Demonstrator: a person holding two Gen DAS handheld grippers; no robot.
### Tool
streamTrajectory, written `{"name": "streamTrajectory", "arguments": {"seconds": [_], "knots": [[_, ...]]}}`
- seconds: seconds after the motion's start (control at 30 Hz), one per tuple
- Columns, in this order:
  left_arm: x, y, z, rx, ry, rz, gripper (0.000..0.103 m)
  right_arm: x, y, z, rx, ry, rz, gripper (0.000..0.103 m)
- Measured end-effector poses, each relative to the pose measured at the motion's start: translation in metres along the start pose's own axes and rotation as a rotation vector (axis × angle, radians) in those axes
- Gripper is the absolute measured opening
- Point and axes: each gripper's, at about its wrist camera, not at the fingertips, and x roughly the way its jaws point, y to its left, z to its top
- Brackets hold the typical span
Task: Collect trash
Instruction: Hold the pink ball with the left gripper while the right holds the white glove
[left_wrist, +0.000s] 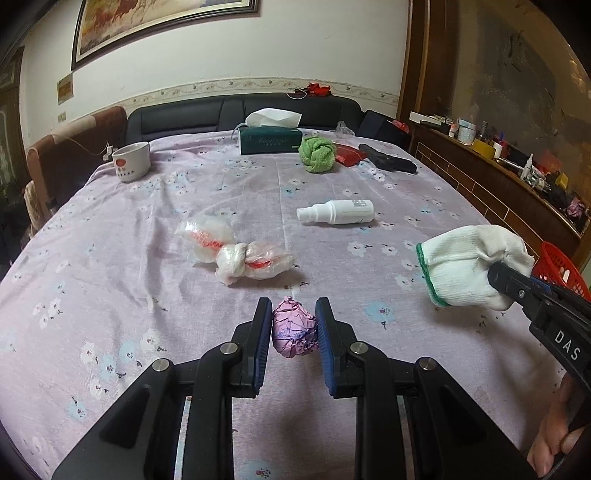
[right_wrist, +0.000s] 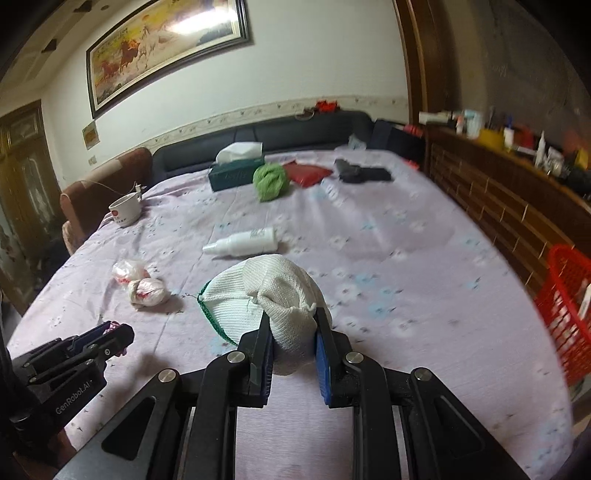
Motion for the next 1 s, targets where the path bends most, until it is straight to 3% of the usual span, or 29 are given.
{"name": "streamTrajectory", "arguments": {"seconds": [0.33,1.0], "knots": [[-0.009,-0.018,0.002,0.035,-0.002,0.005,0.023,-0.012,-0.008,-0.004,0.003,-0.009,-0.001,0.021],[-0.038,-0.063,0.005,0.097,-0.008,-0.055,0.023,-0.043,-0.056,-0.008,0.100,-0.038,-0.002,0.022]]}}
